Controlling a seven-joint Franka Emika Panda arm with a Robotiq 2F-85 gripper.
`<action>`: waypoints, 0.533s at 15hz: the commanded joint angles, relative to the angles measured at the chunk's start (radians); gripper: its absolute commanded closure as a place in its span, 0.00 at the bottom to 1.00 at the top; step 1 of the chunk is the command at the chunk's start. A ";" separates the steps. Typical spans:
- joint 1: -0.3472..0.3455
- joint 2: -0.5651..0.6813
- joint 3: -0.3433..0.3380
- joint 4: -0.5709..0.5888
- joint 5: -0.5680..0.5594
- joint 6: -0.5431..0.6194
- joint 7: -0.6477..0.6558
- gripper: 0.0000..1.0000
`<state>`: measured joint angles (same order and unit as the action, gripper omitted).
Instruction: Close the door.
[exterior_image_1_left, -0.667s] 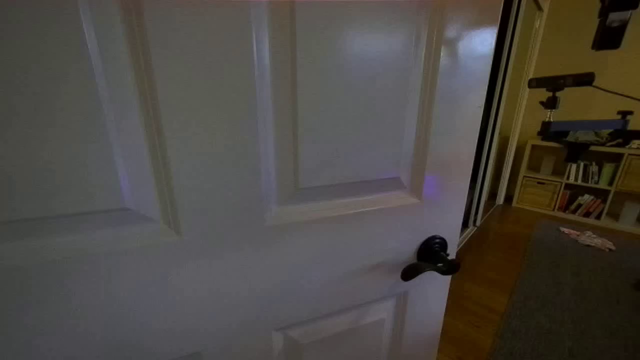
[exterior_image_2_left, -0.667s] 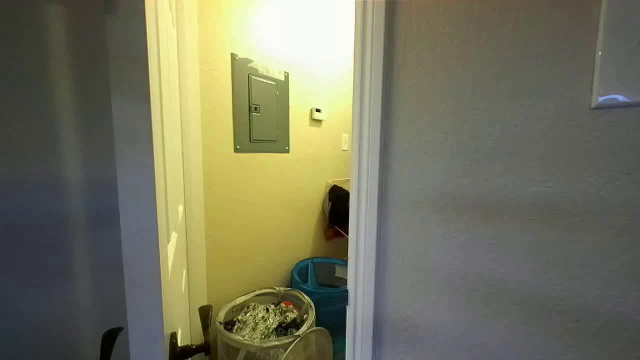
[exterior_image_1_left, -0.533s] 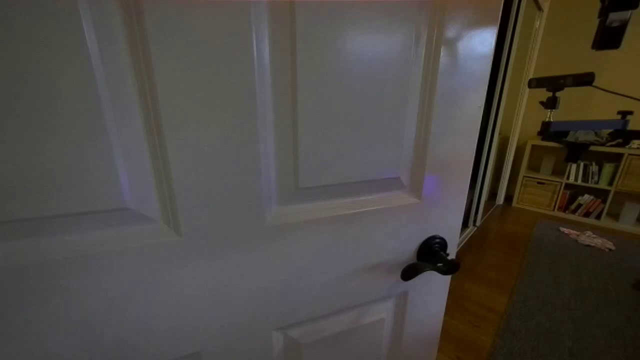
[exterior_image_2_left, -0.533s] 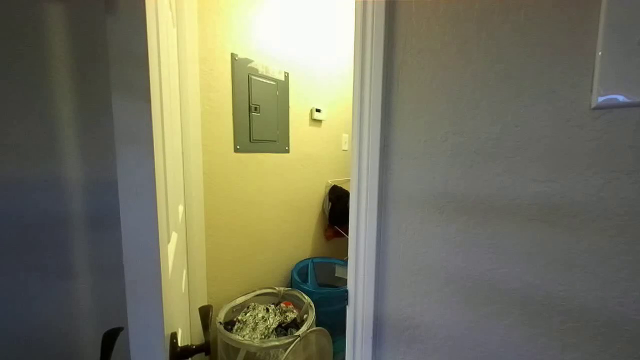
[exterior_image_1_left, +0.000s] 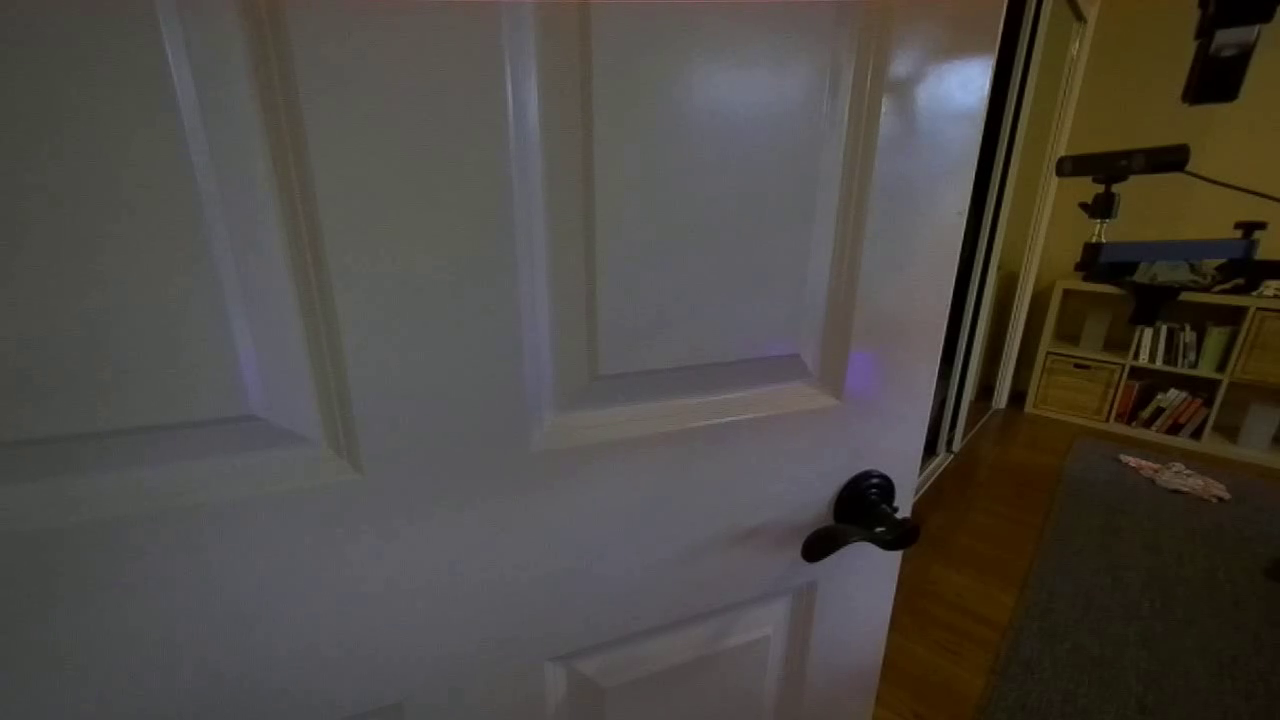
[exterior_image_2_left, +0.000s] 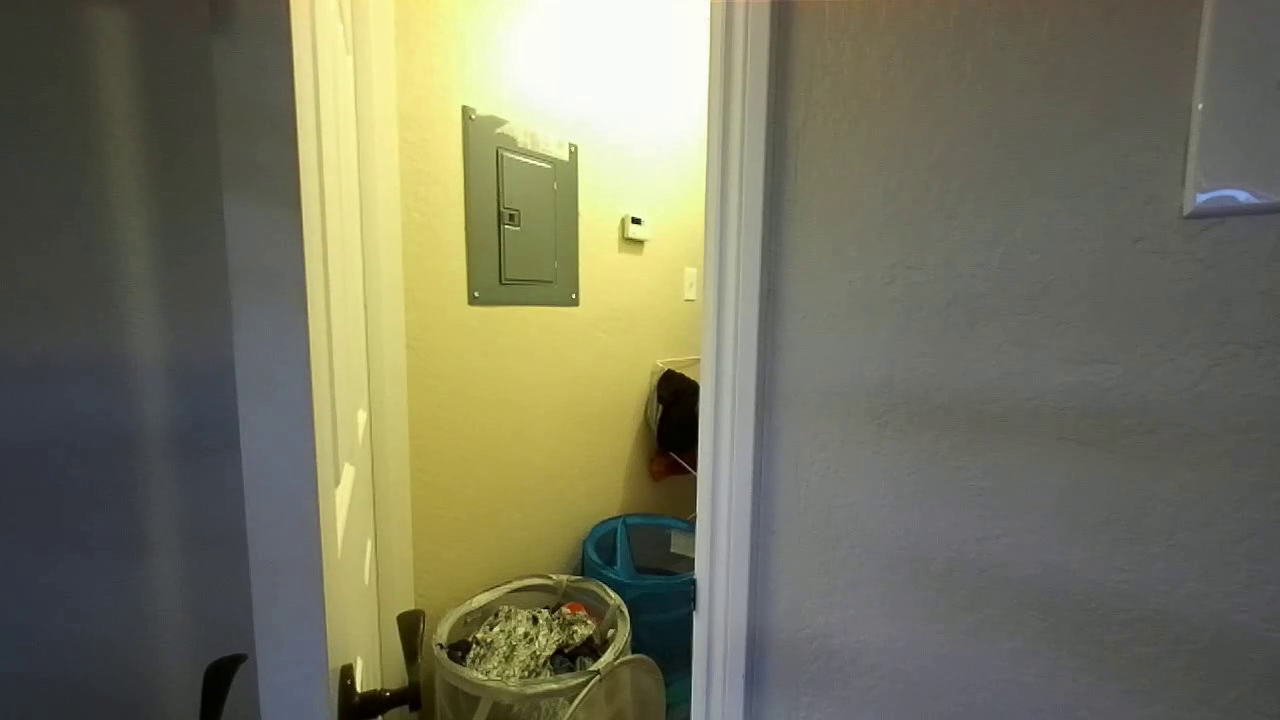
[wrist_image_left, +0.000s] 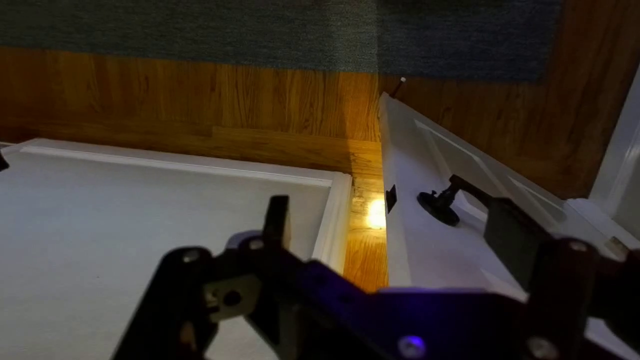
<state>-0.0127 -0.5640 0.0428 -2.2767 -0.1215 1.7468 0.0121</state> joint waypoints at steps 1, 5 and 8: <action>0.000 0.000 0.006 -0.054 0.007 0.084 0.074 0.00; -0.003 -0.002 0.023 -0.113 0.006 0.202 0.153 0.00; -0.006 -0.003 0.046 -0.148 -0.006 0.267 0.206 0.00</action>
<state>-0.0128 -0.5483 0.0641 -2.3740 -0.1211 1.9417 0.1514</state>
